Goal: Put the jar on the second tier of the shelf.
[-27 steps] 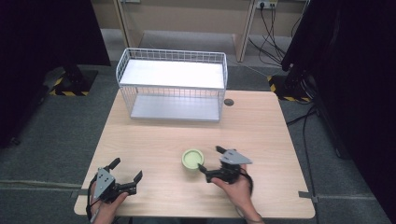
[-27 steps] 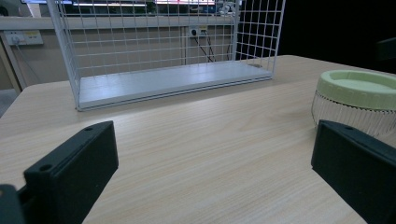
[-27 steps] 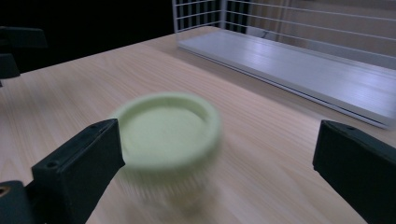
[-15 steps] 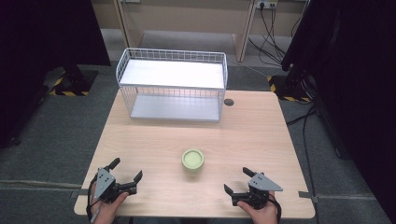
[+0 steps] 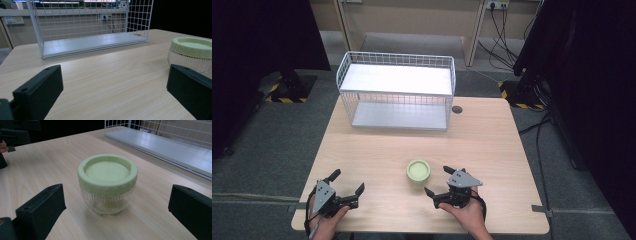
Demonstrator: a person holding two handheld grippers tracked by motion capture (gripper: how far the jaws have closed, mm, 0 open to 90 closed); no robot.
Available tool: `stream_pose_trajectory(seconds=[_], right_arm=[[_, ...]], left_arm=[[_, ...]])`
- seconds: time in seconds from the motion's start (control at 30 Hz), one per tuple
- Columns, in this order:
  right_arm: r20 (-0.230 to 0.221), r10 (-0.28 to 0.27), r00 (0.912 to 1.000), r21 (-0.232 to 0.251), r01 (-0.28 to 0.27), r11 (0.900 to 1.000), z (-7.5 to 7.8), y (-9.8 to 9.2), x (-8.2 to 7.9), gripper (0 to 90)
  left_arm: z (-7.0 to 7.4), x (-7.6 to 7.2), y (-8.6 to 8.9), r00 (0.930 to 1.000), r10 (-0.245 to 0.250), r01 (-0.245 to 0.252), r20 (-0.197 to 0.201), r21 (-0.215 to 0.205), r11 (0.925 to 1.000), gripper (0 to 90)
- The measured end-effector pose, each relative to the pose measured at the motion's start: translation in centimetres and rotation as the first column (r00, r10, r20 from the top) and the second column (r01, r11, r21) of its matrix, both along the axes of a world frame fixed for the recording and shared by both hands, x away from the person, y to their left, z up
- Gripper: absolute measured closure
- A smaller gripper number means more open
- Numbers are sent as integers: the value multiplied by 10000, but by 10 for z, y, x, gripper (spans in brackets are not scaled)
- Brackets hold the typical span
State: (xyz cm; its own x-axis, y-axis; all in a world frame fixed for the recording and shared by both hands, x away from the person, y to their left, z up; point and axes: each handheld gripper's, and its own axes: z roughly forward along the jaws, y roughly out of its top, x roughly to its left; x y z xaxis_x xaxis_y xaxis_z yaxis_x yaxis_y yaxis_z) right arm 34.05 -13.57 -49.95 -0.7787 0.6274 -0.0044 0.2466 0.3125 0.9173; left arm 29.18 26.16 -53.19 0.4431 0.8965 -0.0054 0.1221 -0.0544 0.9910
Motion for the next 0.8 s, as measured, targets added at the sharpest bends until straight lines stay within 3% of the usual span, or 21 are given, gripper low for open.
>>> stream_pose_trajectory(seconds=[0.33,0.5,0.7,0.8], right_arm=[[-334,323,9989,-439,-337,9985,-4,31,23,12],[-718,332,9969,-746,-385,9965,-9,47,36,12],[-896,365,9953,-947,-450,9945,-15,57,43,19],[-915,343,9952,-1094,-442,9930,-18,60,44,87]], left_arm=[[0,0,0,10000,14,-14,-5,-2,10000,2],[0,0,0,10000,3,-3,-2,9,10000,2],[0,0,0,10000,-3,3,-18,-18,10000,2],[0,0,0,10000,-18,18,-8,-12,10000,2]])
